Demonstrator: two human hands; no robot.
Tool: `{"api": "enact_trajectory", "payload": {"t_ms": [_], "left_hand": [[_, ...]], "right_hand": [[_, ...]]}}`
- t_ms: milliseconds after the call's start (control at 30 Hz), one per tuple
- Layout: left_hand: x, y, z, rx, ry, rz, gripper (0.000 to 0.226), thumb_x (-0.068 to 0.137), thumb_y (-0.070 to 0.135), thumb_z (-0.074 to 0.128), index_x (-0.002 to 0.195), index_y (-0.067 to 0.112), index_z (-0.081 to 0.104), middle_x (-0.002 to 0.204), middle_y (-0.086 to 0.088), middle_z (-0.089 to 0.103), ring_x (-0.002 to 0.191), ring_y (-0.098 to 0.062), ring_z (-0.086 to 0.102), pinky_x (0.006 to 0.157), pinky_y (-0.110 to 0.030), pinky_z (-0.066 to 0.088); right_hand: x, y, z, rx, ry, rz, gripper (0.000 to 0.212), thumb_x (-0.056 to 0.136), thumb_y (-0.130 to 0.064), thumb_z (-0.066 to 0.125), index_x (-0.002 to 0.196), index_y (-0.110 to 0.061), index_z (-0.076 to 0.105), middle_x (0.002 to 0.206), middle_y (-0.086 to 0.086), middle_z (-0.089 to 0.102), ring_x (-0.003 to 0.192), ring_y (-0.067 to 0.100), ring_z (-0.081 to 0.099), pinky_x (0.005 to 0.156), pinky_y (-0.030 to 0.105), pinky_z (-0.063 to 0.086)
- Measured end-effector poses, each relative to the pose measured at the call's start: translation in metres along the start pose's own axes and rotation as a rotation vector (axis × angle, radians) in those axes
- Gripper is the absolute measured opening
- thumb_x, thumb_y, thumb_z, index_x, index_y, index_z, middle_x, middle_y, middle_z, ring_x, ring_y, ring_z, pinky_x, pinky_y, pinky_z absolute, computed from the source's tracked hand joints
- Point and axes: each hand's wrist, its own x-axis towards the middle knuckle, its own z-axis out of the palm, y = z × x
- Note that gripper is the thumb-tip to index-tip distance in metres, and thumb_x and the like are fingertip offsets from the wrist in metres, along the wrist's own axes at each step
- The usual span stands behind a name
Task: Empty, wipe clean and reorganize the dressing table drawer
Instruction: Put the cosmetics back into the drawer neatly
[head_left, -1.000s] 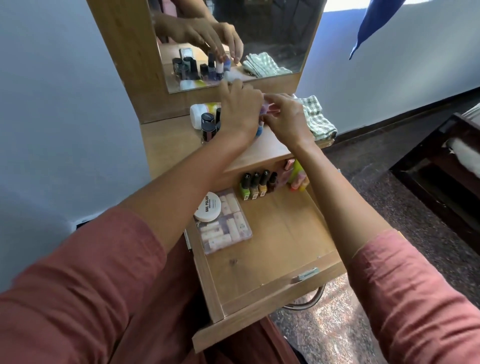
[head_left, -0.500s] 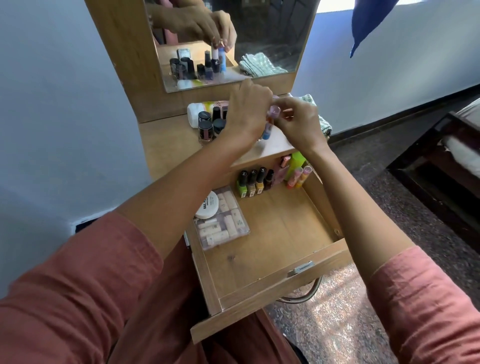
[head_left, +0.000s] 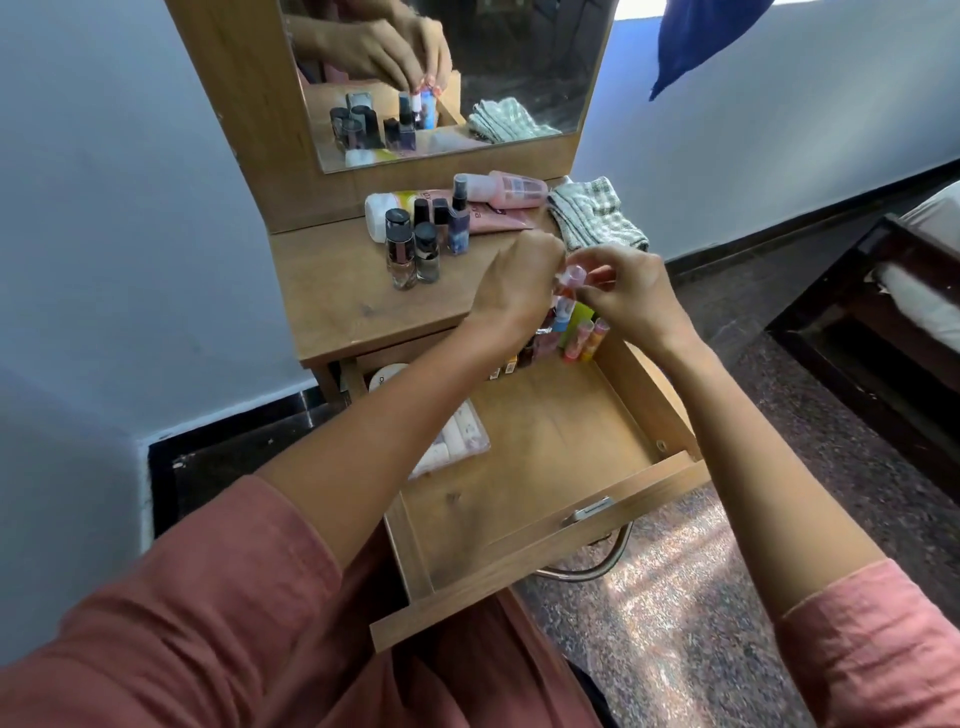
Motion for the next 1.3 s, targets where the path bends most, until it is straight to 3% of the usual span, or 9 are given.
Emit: {"api": "enact_trajectory", "payload": {"t_ms": [100, 200, 267, 567, 867, 1067, 1300], "left_hand": [[-0.005, -0.003, 0.016, 0.014, -0.031, -0.011, 0.016, 0.088, -0.002, 0.051, 0.096, -0.002, 0.064, 0.094, -0.018, 0.065, 0.088, -0.029, 0.064, 0.076, -0.040, 0.054], [-0.009, -0.006, 0.029, 0.048, -0.077, -0.039, 0.017, 0.088, -0.002, 0.050, 0.097, -0.004, 0.064, 0.096, -0.020, 0.064, 0.091, -0.032, 0.063, 0.071, -0.033, 0.049], [-0.011, -0.007, 0.036, 0.065, -0.109, -0.043, 0.016, 0.087, -0.002, 0.050, 0.095, -0.004, 0.063, 0.097, -0.021, 0.063, 0.093, -0.034, 0.062, 0.068, -0.032, 0.043], [-0.013, -0.012, 0.064, 0.126, -0.199, -0.025, 0.021, 0.091, 0.005, 0.047, 0.105, -0.006, 0.058, 0.110, -0.023, 0.054, 0.107, -0.039, 0.054, 0.083, -0.041, 0.044], [-0.010, -0.014, 0.075, 0.168, -0.217, -0.024, 0.021, 0.092, 0.003, 0.044, 0.107, -0.007, 0.055, 0.112, -0.023, 0.053, 0.107, -0.039, 0.054, 0.082, -0.042, 0.044], [-0.010, -0.014, 0.075, 0.157, -0.220, -0.027, 0.022, 0.092, 0.006, 0.047, 0.109, -0.006, 0.055, 0.114, -0.022, 0.053, 0.108, -0.038, 0.054, 0.081, -0.040, 0.044], [-0.014, -0.013, 0.071, 0.102, -0.197, -0.042, 0.020, 0.093, 0.005, 0.045, 0.107, -0.005, 0.055, 0.113, -0.021, 0.053, 0.104, -0.037, 0.056, 0.078, -0.039, 0.044]], "right_hand": [[-0.004, 0.011, 0.007, -0.007, -0.006, 0.022, 0.029, 0.076, 0.007, 0.061, 0.102, -0.003, 0.066, 0.105, 0.015, 0.066, 0.084, 0.018, 0.062, 0.069, 0.007, 0.046], [-0.008, 0.024, 0.016, -0.011, -0.021, 0.034, 0.026, 0.075, 0.009, 0.056, 0.096, 0.000, 0.067, 0.101, 0.019, 0.065, 0.084, 0.030, 0.065, 0.079, 0.034, 0.053], [-0.009, 0.032, 0.023, -0.003, -0.009, 0.034, 0.022, 0.076, 0.010, 0.054, 0.090, 0.001, 0.067, 0.095, 0.020, 0.065, 0.080, 0.036, 0.065, 0.074, 0.045, 0.054], [-0.012, 0.058, 0.038, -0.243, -0.042, 0.025, 0.021, 0.074, 0.006, 0.057, 0.085, -0.004, 0.072, 0.090, 0.018, 0.069, 0.085, 0.037, 0.057, 0.078, 0.035, 0.044], [-0.014, 0.059, 0.044, -0.327, 0.015, -0.043, 0.013, 0.074, -0.001, 0.061, 0.080, -0.002, 0.072, 0.086, 0.022, 0.064, 0.081, 0.040, 0.055, 0.072, 0.045, 0.049], [-0.013, 0.058, 0.046, -0.364, 0.001, -0.044, 0.012, 0.071, -0.007, 0.061, 0.078, -0.002, 0.070, 0.088, 0.023, 0.062, 0.081, 0.041, 0.055, 0.070, 0.042, 0.044], [-0.015, 0.056, 0.048, -0.381, 0.022, -0.054, 0.013, 0.072, 0.001, 0.060, 0.081, -0.002, 0.069, 0.089, 0.023, 0.063, 0.079, 0.041, 0.056, 0.070, 0.042, 0.045]]}}
